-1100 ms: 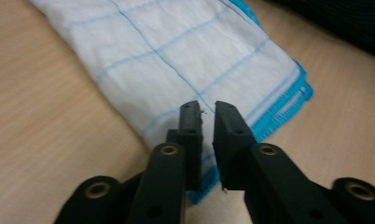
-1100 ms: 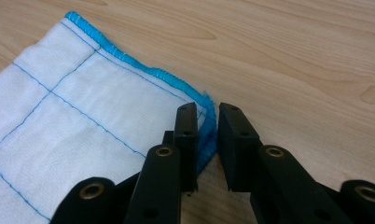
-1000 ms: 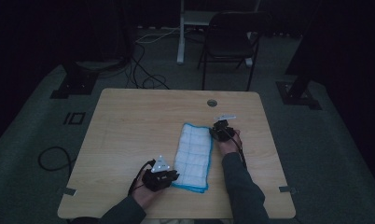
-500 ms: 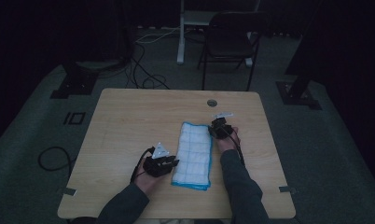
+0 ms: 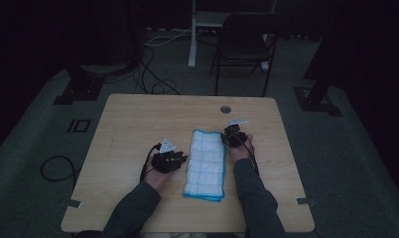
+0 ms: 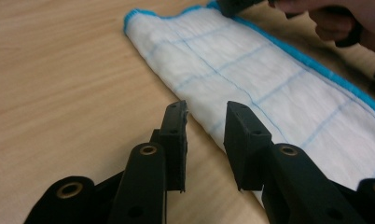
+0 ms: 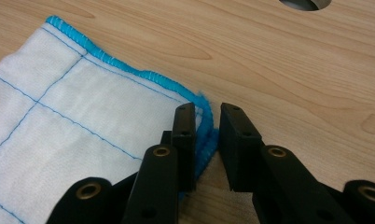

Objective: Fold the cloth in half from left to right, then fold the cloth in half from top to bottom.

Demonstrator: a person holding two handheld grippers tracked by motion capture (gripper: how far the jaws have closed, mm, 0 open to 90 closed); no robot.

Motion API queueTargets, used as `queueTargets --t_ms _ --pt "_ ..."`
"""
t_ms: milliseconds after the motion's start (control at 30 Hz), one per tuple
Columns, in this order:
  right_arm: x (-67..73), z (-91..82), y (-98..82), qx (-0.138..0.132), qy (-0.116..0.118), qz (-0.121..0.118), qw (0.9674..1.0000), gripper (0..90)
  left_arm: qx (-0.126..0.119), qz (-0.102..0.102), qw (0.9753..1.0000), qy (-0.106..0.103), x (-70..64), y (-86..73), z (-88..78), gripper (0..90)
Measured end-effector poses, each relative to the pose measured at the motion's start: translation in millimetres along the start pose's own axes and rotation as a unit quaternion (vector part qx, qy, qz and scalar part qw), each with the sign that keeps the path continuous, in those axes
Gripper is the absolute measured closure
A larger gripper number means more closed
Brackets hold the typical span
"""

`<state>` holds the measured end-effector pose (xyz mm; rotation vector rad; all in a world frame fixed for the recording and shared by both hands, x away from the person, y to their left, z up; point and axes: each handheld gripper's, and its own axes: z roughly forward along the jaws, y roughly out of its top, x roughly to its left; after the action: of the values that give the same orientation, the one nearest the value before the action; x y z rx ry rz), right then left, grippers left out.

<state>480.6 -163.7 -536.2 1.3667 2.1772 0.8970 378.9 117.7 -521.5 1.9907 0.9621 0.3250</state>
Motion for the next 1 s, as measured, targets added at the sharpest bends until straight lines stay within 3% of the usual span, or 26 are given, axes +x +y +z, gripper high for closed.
queueTargets --t_ms 333,667,833,933,1000 --pt "1.3 -0.3 -0.7 -0.002 -0.004 -0.002 1.0000 75.8 0.013 -0.004 0.9999 0.009 12.3 8.0 23.5 67.0" --pt "0.1 -0.7 -0.9 -0.002 -0.004 -0.002 1.0000 73.1 0.022 -0.042 0.9984 0.031 29.7 19.8 41.8 64.9" --pt "-0.6 -0.5 -0.2 0.001 -0.004 -0.003 1.0000 72.0 0.023 -0.043 0.9982 0.036 29.9 28.6 49.0 64.2" --pt "-0.9 -0.2 0.0 0.001 -0.003 -0.002 1.0000 72.0 0.016 -0.063 0.9974 0.033 30.3 31.4 53.7 62.8" --pt "-1.2 -0.2 0.3 0.002 -0.003 -0.004 1.0000 71.7 0.020 -0.061 0.9972 0.039 28.6 32.9 58.4 62.5"
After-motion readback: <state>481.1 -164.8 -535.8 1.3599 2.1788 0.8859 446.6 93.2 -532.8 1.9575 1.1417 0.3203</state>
